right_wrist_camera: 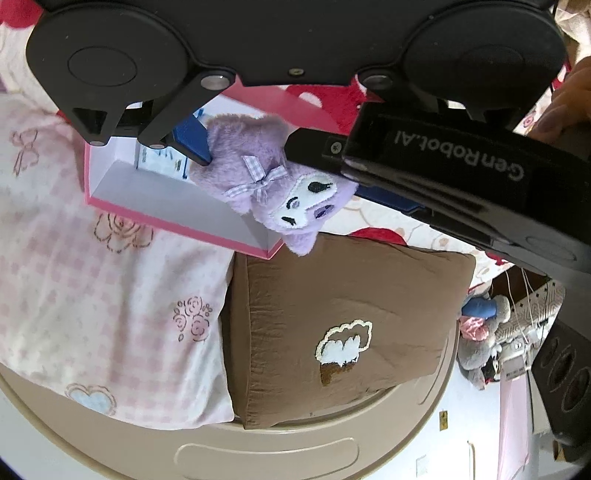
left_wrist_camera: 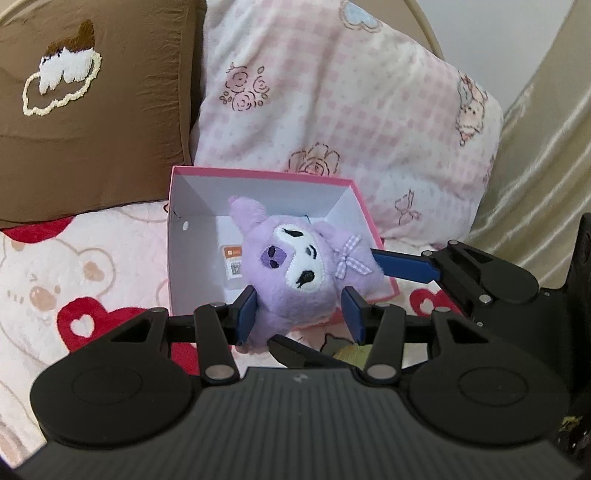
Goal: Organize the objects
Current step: 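Carry the purple plush toy with the left gripper over the pink box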
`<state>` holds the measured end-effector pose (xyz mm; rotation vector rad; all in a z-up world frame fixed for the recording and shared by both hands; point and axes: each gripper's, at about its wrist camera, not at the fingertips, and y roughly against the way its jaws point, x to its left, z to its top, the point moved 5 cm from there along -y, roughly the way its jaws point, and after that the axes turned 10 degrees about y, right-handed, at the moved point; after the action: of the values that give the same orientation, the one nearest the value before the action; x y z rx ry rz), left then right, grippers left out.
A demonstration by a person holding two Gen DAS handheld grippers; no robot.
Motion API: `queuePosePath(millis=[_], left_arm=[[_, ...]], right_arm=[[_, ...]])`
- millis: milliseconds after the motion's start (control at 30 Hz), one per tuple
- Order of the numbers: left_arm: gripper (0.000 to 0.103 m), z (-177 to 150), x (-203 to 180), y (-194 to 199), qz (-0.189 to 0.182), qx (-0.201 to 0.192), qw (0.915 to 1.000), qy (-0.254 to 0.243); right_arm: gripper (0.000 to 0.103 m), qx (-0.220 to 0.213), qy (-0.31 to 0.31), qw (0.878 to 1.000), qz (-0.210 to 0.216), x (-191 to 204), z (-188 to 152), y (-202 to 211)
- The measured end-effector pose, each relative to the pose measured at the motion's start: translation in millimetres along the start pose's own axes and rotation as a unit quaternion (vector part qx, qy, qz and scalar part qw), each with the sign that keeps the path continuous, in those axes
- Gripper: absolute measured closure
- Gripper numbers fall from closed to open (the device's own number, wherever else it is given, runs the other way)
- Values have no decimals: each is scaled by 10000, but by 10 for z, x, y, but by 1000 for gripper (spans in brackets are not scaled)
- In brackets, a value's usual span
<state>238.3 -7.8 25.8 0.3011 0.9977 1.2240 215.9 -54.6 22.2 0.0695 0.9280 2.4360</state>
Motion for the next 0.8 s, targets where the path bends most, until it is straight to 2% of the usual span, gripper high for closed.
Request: queuePosePath(millis=[133, 400, 633, 800], left_arm=[[56, 169, 24, -107, -96, 10, 9998, 201], [56, 412, 100, -462, -315, 125, 9977, 591], [56, 540, 199, -852, -220, 234, 9967, 743], [56, 587, 303, -1159, -168, 361, 9950, 914]], right_arm=[[5, 117, 225, 9997, 1, -111, 132, -81], [5, 345, 163, 9986, 370, -514, 233, -364], [4, 362, -305, 9961, 740, -833, 179, -712], [5, 540, -416, 9946, 785, -951, 110, -998]])
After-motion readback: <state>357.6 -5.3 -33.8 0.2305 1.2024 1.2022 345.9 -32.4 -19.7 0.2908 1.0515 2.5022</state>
